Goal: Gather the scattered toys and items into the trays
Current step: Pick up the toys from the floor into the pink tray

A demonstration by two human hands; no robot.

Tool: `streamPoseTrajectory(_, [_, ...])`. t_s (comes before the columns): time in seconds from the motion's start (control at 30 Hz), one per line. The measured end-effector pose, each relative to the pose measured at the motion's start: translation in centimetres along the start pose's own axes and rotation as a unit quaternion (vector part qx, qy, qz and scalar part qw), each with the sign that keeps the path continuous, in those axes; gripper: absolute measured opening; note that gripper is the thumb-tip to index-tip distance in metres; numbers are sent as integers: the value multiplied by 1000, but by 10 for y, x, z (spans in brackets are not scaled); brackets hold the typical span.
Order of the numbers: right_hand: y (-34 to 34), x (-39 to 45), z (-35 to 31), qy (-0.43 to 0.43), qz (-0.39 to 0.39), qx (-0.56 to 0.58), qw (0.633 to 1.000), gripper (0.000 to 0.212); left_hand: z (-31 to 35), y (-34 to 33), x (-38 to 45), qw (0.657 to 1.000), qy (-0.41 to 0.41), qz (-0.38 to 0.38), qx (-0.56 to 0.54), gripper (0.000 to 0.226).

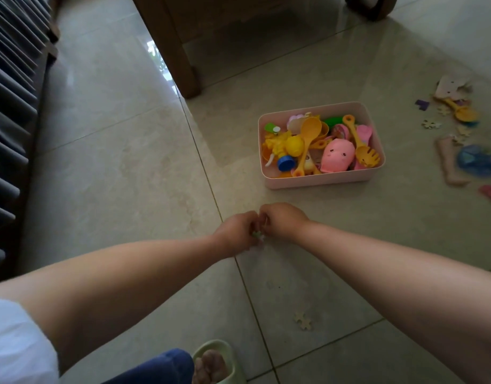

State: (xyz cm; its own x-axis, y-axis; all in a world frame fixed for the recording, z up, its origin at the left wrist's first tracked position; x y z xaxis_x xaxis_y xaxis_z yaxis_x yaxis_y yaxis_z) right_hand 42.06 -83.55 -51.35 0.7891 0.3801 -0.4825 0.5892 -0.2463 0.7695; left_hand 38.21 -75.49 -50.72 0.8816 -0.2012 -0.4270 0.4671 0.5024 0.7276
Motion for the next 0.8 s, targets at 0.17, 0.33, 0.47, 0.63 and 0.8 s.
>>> streamPoseTrajectory(0.17, [88, -8, 10, -12, 189, 140, 972, 9, 39, 66, 25, 983, -62, 136, -107, 19])
streamPoseTrajectory(0.33, [153, -11, 32, -49, 270, 152, 949, 28, 62, 119, 45, 943, -52, 253, -210, 17])
streamPoseTrajectory(0.47, [163, -24, 25, 31, 309, 37, 950, 29, 67, 118, 36, 957, -28, 280, -64, 24])
streamPoseTrajectory(0.63, [75, -51, 4, 196, 127, -87, 968, 14, 79, 40, 18, 977, -158, 120, 77, 13])
streamPoseTrajectory(0.8, [-19, -83, 18, 241, -102, -192, 946, 24, 58, -50, 1, 956, -142, -171, 189, 24])
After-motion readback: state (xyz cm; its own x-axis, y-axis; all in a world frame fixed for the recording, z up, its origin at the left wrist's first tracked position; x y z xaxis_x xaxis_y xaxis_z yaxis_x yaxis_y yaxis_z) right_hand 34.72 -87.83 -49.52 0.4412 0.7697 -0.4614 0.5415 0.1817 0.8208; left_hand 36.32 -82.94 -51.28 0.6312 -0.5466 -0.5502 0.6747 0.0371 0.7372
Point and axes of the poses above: each hand's wrist, its own x-axis towards the middle knuckle, its own y-axis out of the back of the hand, z = x × y, the point moved 10 cm from there along x, towards the middle knuckle, and after that the axes turned 10 degrees about -y, right-handed, at the moved point
